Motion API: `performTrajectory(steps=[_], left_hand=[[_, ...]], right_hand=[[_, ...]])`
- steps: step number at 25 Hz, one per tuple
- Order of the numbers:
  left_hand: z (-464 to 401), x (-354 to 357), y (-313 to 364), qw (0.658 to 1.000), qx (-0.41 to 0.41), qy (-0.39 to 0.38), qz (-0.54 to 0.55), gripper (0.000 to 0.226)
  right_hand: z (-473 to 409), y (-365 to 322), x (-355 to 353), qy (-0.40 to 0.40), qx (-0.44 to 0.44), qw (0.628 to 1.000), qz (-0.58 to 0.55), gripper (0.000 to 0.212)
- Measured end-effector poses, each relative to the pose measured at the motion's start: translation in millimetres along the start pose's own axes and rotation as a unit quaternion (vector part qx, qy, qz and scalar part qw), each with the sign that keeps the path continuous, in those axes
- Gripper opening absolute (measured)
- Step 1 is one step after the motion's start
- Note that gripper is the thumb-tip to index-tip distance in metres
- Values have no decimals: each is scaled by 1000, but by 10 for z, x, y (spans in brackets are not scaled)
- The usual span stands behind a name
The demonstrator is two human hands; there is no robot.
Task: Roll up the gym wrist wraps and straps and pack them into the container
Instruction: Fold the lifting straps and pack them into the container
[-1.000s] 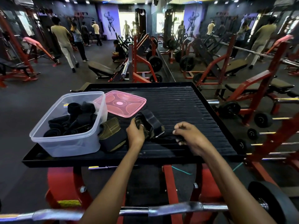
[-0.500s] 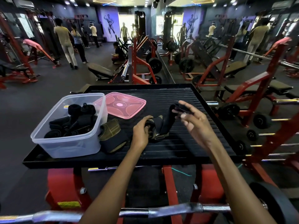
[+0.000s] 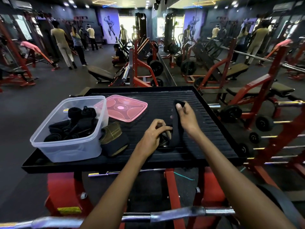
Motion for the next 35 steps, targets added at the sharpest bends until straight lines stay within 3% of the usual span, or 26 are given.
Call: performTrajectory(steps=[2,7,10,12,13,16,17,18,20,22,25,28,30,33,35], left_hand=[[19,12,1,1000,-8,-12,22,51],[99,91,-213,955,-263,-109,89,33],[107,109,-201,932,-324,-107,122,13],[104,147,-190,914,-356,-95,171,10],[97,160,-199,895,-377,-78,228,9],[55,132,-172,769,-443,-32,461,19],[55,126,-173,741,-451,-24,497,22],[57,122,-165,735,-452,-27,505,22],[57,145,-185,775,-432,-35,461,13],[61,140,-246,808,-420,13,413,6],[67,94,-373,801,-444,98,390,14],[89,108,-388,865,-402,67,293,33],[90,138,-349,901,-356,20,246,47],[75,160,-374,925,-303,3,230,53],[76,179,-430,920,-309,28,240,47]], right_hand=[[0,122,33,39,-2,999,25,17],[-9,227,73,126,-6,992,12,31],[40,296,54,172,1,985,-9,43],[106,257,62,201,-24,978,-41,38],[134,202,77,217,-46,974,-53,33],[156,62,134,212,-113,968,-75,14],[172,52,172,194,-129,969,-76,12],[204,52,217,167,-135,974,-76,11],[241,128,271,111,-140,982,-54,14],[295,186,256,85,-153,984,-30,20],[401,176,264,38,-171,983,-52,28],[453,144,335,-31,-157,987,-25,18],[368,102,336,-23,-137,990,-27,10],[216,41,268,-14,-128,990,-50,10],[213,34,258,-40,-126,989,-60,12]])
Point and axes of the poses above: each hand's wrist, its own z-axis away from the middle knuckle, its own x-axis out of the palm, y = z × x, the point moved 3 cm from there along -z, towards the middle knuckle, and after that the axes turned 11 degrees about -z, right-handed, at the moved point
